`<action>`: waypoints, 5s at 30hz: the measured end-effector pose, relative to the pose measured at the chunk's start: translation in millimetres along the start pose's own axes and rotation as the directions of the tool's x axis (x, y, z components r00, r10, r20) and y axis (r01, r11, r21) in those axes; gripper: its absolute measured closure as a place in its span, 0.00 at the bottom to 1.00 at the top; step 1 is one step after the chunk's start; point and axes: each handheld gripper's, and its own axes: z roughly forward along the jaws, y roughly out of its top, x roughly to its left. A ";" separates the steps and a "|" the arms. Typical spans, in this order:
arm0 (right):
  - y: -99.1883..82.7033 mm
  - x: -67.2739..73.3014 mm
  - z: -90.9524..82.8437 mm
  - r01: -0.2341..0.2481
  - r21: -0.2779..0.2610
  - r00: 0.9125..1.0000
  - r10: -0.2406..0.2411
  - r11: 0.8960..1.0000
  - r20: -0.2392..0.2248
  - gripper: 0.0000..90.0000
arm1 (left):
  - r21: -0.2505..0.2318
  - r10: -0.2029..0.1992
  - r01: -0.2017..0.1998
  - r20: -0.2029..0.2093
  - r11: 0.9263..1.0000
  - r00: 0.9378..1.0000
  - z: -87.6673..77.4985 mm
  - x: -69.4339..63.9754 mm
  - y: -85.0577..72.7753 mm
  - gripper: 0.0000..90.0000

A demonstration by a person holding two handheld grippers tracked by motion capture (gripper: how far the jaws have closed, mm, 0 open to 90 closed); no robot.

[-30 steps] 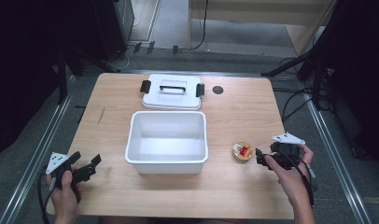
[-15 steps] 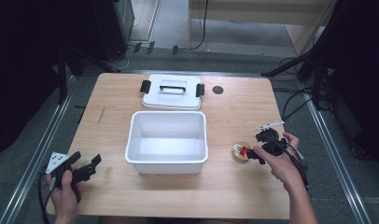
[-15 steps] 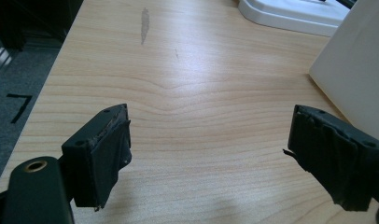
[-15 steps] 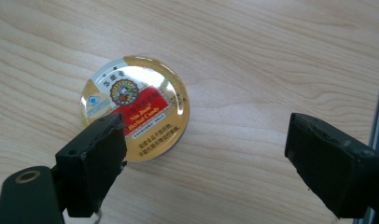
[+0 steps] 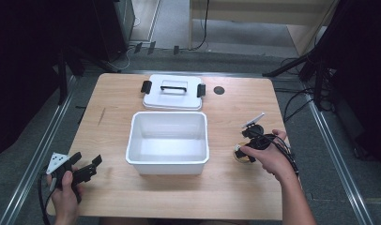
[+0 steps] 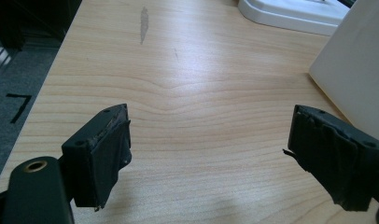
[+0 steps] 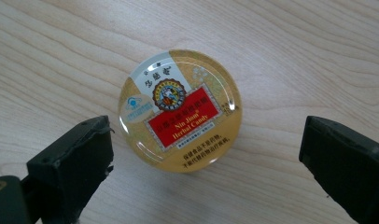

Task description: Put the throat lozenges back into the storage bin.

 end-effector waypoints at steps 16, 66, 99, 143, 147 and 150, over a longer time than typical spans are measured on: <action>20.1 12.3 25.3 -0.052 0.114 0.999 0.051 0.992 0.007 0.09 | 0.001 -0.001 0.001 0.002 1.000 1.000 0.2 0.0 0.1 0.15; 54.3 37.3 -59.9 0.064 -0.032 0.996 -0.065 0.997 -0.054 0.24 | 0.010 0.002 -0.002 0.006 1.000 1.000 0.5 0.3 0.4 0.15; 84.9 81.4 -105.1 0.190 -0.086 0.981 -0.193 0.978 -0.034 0.24 | 0.007 0.002 -0.002 0.010 1.000 1.000 1.1 0.2 0.7 0.15; 93.9 140.3 -100.3 0.603 -0.201 0.780 -0.624 0.772 -0.055 0.24 | 0.009 0.000 0.000 0.014 1.000 1.000 1.7 0.3 0.9 0.15; 90.2 144.0 -95.0 0.669 -0.198 0.723 -0.689 0.717 -0.050 0.24 | 0.010 0.000 0.000 0.014 1.000 1.000 1.7 0.3 0.9 0.15; 88.4 146.4 -92.5 0.693 -0.192 0.700 -0.712 0.694 -0.046 0.24 | 0.010 0.000 0.000 0.014 1.000 1.000 1.7 0.3 0.9 0.15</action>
